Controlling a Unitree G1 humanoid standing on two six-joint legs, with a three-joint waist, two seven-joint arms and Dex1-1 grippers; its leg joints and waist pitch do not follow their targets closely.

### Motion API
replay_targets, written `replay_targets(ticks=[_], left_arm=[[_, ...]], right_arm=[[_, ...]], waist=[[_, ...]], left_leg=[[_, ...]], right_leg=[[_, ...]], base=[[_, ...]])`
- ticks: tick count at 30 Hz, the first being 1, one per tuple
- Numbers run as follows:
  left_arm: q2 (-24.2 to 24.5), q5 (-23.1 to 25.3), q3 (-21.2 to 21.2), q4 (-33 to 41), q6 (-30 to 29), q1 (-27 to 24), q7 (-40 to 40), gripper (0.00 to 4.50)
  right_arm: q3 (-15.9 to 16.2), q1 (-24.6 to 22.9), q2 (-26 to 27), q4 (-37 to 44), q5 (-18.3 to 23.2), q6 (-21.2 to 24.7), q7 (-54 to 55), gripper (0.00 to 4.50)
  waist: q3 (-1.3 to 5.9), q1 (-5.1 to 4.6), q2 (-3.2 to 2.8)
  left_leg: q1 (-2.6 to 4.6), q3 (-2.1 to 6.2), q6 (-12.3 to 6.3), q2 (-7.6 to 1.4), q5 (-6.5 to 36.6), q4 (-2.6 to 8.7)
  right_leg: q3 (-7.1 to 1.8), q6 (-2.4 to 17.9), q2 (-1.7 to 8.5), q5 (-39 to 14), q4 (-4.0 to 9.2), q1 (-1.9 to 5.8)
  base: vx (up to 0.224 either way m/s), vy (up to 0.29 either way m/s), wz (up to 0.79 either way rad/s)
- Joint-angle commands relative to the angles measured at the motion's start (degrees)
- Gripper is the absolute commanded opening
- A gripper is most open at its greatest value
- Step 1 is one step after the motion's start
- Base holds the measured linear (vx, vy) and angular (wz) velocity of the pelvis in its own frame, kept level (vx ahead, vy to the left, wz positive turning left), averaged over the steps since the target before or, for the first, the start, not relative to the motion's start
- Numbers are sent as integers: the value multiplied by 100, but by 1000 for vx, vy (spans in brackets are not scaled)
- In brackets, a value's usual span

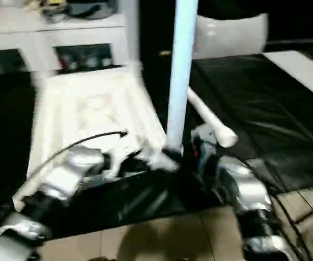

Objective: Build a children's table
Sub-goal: Rotate leg to tighten

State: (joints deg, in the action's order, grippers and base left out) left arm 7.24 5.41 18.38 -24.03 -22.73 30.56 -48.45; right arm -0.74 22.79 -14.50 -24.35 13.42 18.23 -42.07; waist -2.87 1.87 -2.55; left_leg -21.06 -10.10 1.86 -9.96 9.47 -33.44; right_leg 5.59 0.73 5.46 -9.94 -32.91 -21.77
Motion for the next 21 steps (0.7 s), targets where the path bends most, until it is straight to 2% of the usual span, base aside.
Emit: replay_targets(ticks=[1,3,6,7,8,9,10,11,12,14,16,17,21], left_arm=[[-391,-98,82,47,-129,149,397,0],[-513,-14,59,81,-231,168,622,0],[-540,124,107,149,-322,187,700,0],[-494,125,116,187,-331,178,676,0],[-448,128,139,196,-297,172,631,0],[-369,137,182,206,-214,160,530,0],[-231,145,241,227,-94,129,362,0],[-124,143,286,226,69,109,209,0],[-52,142,319,217,203,98,103,0],[34,147,362,201,254,102,-14,0],[192,137,425,151,364,119,-261,0],[319,136,478,117,529,135,-487,0],[639,62,652,86,943,152,-1072,0]], right_arm=[[321,98,368,-110,-13,93,194,261],[254,129,447,-221,-74,57,432,317],[128,114,520,-262,-98,-124,517,334],[105,93,504,-241,-104,-246,460,343],[113,75,470,-209,-99,-286,402,371],[129,44,407,-148,-90,-337,295,371],[164,-29,251,-26,-82,-503,51,378],[196,-92,109,74,-67,-609,-186,386],[223,-135,2,136,-51,-678,-359,395],[204,-175,-99,223,31,-719,-565,416],[160,-241,-322,422,214,-672,-988,437],[140,-253,-505,509,319,-619,-1288,445],[196,-236,-911,596,439,-539,-1955,445]], waist=[[251,-21,102],[249,-43,104],[264,-41,90],[274,-35,49],[303,-26,54],[307,-15,30],[306,-6,38],[314,24,50],[326,39,49],[347,68,50],[353,117,51],[365,137,55],[390,235,37]], left_leg=[[132,214,98,-244,2749,404],[145,210,24,-211,2795,374],[117,220,-11,-233,2808,409],[106,232,-15,-248,2811,432],[91,231,-28,-282,2763,468],[83,230,-40,-290,2732,478],[69,217,-55,-301,2711,489],[79,214,-74,-303,2690,483],[63,186,-129,-297,2553,476],[35,158,-220,-307,2231,468],[51,131,-327,-317,2045,443],[22,130,-366,-317,1898,435],[24,110,-473,-329,1502,413]], right_leg=[[-127,319,389,-3823,678,74],[-100,201,385,-3985,734,55],[-103,191,381,-3803,724,73],[-113,237,380,-3630,702,86],[-150,373,373,-3201,657,108],[-166,435,375,-3043,639,111],[-191,538,368,-2797,616,112],[-200,545,374,-2723,614,120],[-240,651,378,-2479,578,124],[-265,854,385,-2045,521,157],[-274,978,380,-1918,505,159],[-277,1003,386,-1872,482,187],[-274,1125,378,-1457,429,198]], base=[[0,0,0],[0,0,0],[0,0,0],[0,0,0],[0,0,0],[0,0,0],[0,0,0],[0,0,0],[0,0,0],[0,0,0],[0,0,0],[0,0,0],[0,0,0]])
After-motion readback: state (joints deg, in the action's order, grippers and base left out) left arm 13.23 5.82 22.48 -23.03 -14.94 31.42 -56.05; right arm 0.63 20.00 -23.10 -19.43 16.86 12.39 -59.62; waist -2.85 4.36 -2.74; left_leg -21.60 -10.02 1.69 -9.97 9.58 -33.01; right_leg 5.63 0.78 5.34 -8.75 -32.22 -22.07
